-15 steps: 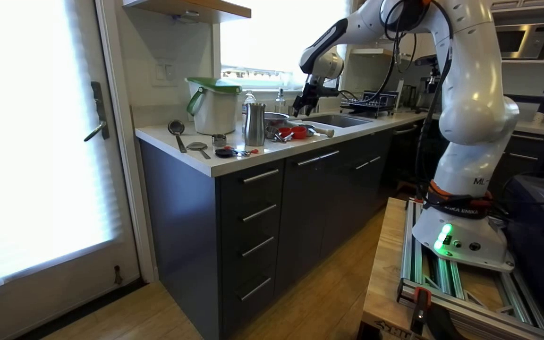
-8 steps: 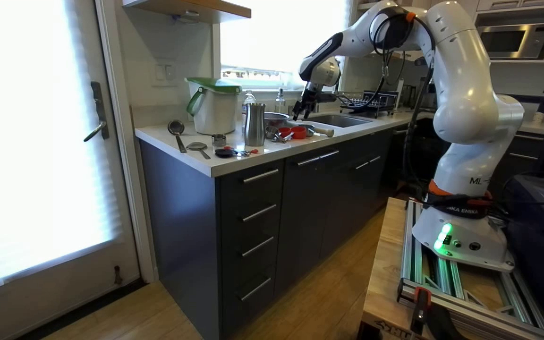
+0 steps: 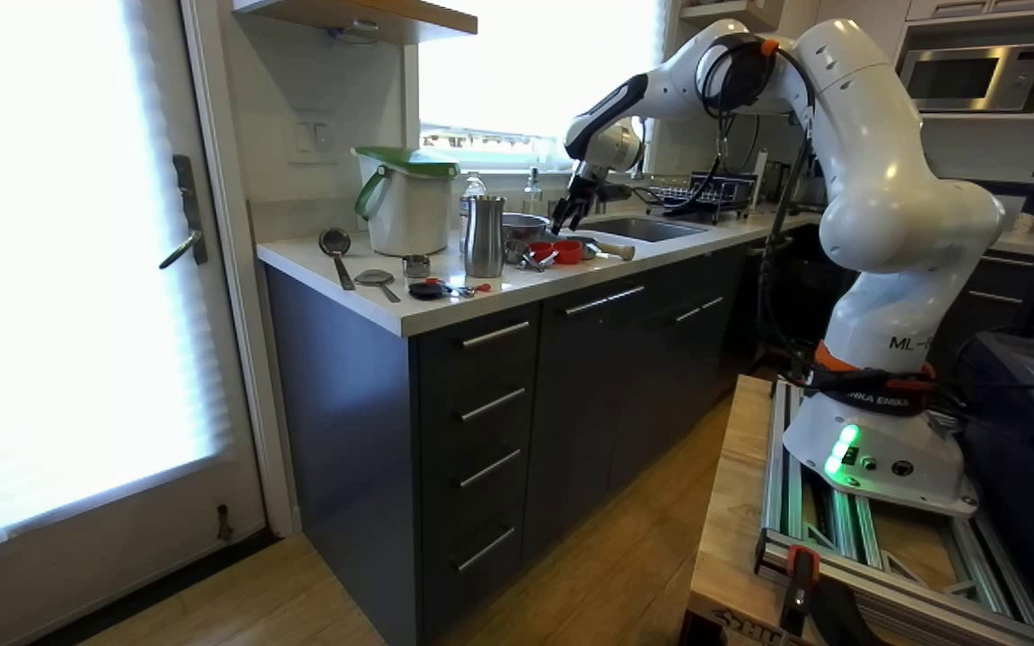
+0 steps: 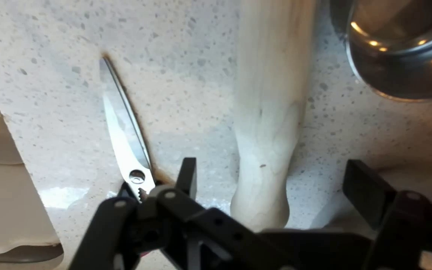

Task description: Put the rolling pin in the silver cup on the left

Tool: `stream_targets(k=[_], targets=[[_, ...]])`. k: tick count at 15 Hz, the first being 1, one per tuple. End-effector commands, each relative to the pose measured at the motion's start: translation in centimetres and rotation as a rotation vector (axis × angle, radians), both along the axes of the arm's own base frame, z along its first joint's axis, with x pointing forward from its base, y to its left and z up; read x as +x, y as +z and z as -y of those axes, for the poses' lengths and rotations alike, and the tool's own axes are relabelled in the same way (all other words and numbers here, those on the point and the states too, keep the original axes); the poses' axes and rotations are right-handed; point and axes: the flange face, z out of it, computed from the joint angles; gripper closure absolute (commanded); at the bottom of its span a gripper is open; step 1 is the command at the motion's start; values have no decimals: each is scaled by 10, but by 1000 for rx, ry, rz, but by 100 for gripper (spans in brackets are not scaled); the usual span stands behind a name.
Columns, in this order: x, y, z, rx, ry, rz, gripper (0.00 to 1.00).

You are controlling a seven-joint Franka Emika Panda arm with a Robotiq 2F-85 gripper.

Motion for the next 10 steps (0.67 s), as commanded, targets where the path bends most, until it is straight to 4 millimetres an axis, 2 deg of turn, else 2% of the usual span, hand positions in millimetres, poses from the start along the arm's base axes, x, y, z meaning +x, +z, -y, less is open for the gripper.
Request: stream_targets(k=[1, 2, 8, 10], targets=[[3, -9, 8, 12, 50, -32, 23], [4, -11, 8, 10, 58, -38, 26], [2, -15, 10, 13, 99, -86, 73], [2, -12, 13, 16, 99, -92, 84]])
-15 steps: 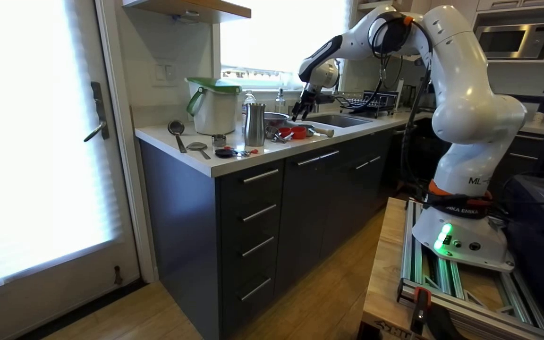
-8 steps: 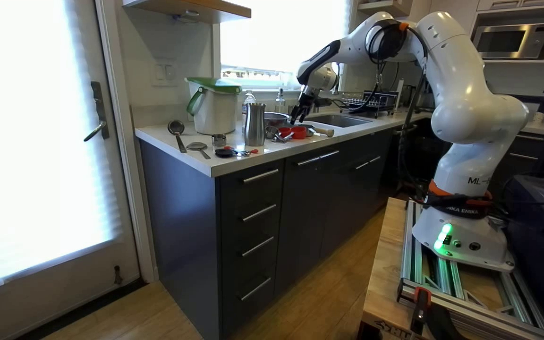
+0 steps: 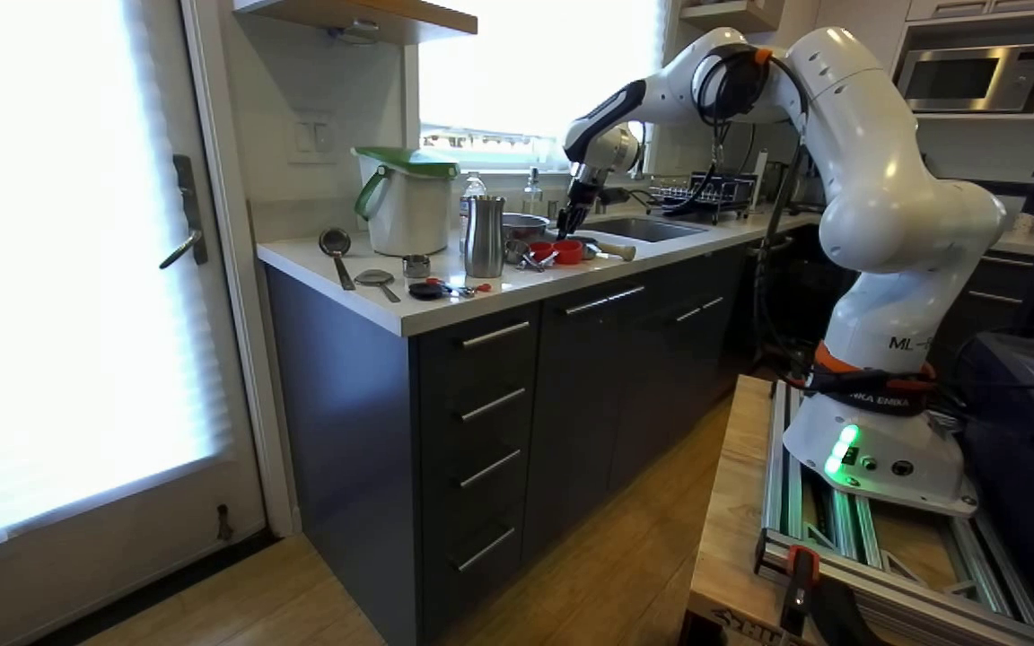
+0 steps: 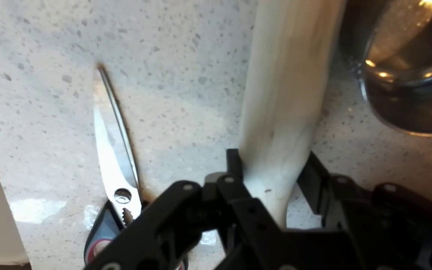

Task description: Put the rolling pin in the silver cup on the left

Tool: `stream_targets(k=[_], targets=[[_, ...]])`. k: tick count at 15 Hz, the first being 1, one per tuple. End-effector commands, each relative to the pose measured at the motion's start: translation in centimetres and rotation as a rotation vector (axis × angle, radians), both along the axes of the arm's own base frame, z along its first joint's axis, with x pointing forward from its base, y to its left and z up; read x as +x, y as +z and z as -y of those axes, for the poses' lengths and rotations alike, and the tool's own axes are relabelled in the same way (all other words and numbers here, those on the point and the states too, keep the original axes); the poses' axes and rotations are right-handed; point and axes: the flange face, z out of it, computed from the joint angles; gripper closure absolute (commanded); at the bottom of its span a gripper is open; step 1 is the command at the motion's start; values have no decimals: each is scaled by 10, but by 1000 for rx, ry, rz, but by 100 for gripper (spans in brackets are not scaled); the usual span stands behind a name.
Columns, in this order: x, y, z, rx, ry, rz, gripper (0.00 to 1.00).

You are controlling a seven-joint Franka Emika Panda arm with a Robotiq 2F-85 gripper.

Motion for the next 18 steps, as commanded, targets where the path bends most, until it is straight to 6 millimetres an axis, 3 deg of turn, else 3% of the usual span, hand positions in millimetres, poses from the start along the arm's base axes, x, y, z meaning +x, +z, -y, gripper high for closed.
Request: stream_targets(k=[1, 8, 13, 18], targets=[[-2, 1, 10, 4, 19, -28, 84], [-22, 40, 41, 53, -83, 0, 84], [-46, 93, 61, 64, -152, 141, 84], [-86, 153, 77, 102, -221, 284, 84]])
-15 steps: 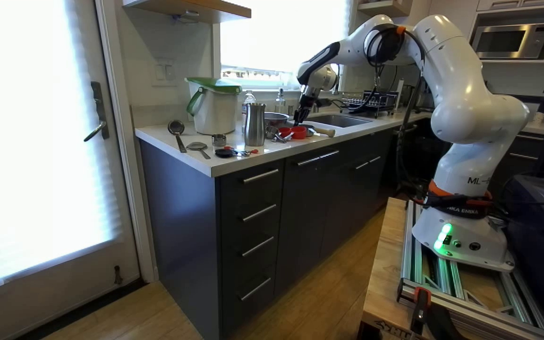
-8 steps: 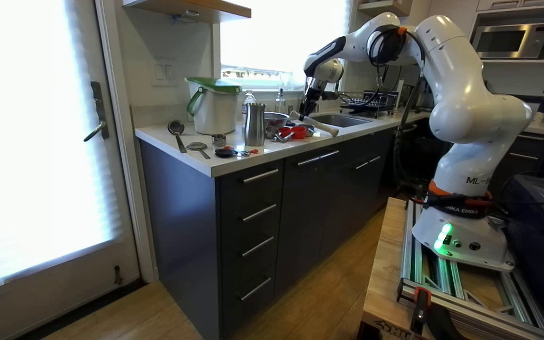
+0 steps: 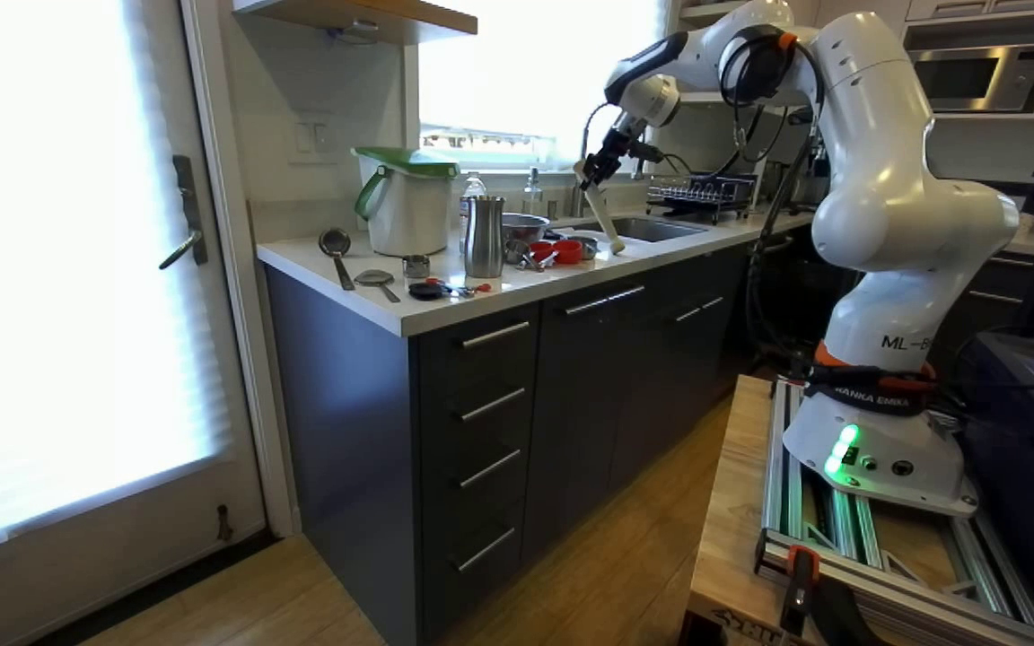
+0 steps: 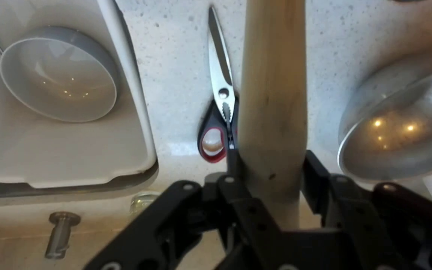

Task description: Put the rolling pin in the silver cup on the left

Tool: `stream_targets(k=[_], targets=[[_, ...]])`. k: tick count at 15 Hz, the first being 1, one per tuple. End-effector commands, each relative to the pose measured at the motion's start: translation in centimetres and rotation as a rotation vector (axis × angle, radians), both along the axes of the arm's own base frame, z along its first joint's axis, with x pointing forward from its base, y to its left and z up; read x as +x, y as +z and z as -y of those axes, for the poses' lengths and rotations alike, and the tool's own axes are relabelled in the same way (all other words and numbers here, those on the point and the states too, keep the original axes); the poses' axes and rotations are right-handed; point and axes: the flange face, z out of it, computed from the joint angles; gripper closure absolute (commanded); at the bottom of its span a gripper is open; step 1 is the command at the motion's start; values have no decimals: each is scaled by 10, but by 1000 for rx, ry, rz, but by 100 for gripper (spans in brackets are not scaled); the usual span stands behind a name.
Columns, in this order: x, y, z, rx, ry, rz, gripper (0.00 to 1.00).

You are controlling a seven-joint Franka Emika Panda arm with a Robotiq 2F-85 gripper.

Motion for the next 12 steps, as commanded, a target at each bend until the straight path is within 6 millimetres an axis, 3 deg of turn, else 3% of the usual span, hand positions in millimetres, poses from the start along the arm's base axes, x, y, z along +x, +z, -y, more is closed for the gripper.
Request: stream_targets(k=[1, 4, 8, 12], targets=[[-34, 36, 6, 30, -36, 97, 84], [-58, 57, 12, 53, -65, 157, 84], [-83, 68, 14, 77, -86, 212, 84], [-99, 79, 4, 108, -46, 277, 84]])
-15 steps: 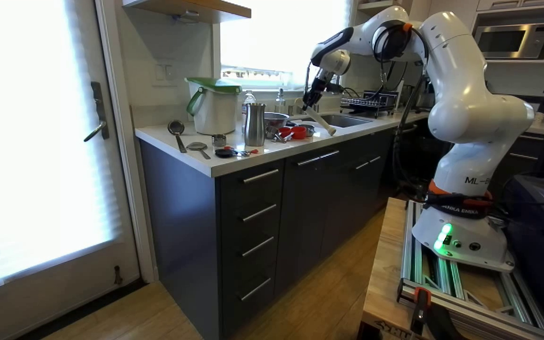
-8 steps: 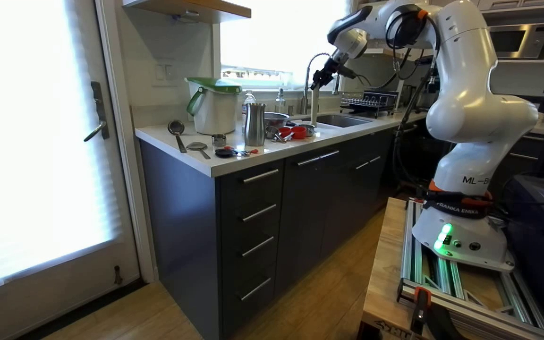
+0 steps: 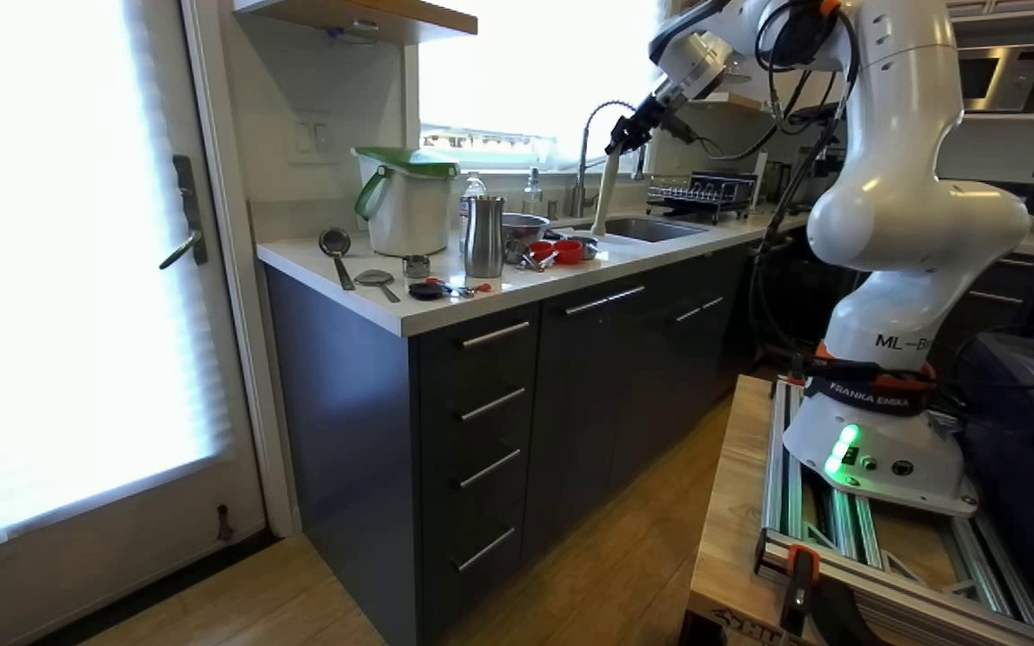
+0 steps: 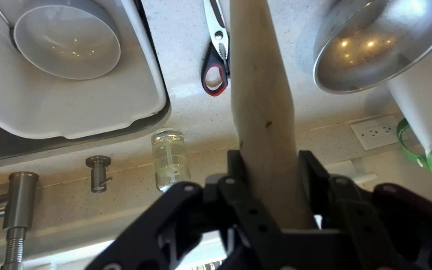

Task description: Put the rolling pin in the silver cup on the left

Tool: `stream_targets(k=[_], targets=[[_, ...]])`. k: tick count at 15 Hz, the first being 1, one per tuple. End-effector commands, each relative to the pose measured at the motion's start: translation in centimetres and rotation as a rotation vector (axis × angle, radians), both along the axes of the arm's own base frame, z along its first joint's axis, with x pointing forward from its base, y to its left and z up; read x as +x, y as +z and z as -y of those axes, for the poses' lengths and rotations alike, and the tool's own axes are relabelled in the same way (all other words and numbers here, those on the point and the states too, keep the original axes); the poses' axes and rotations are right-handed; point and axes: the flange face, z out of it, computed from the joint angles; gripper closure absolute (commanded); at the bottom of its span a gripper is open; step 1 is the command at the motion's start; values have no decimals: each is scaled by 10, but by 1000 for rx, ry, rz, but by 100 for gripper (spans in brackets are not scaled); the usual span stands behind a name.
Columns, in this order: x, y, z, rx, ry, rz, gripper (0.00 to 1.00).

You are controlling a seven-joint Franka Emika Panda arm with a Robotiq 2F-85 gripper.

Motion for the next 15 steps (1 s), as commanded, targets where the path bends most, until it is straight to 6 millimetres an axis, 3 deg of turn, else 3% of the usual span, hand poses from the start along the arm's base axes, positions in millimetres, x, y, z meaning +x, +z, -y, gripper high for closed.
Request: stream_targets(k=[1, 5, 9, 15], targets=[[-19, 10, -18, 26, 47, 73, 84], [-31, 26, -38, 42, 119, 160, 84], [-52, 55, -59, 67, 217, 311, 84], [-82, 95, -114, 149, 426, 391, 84]])
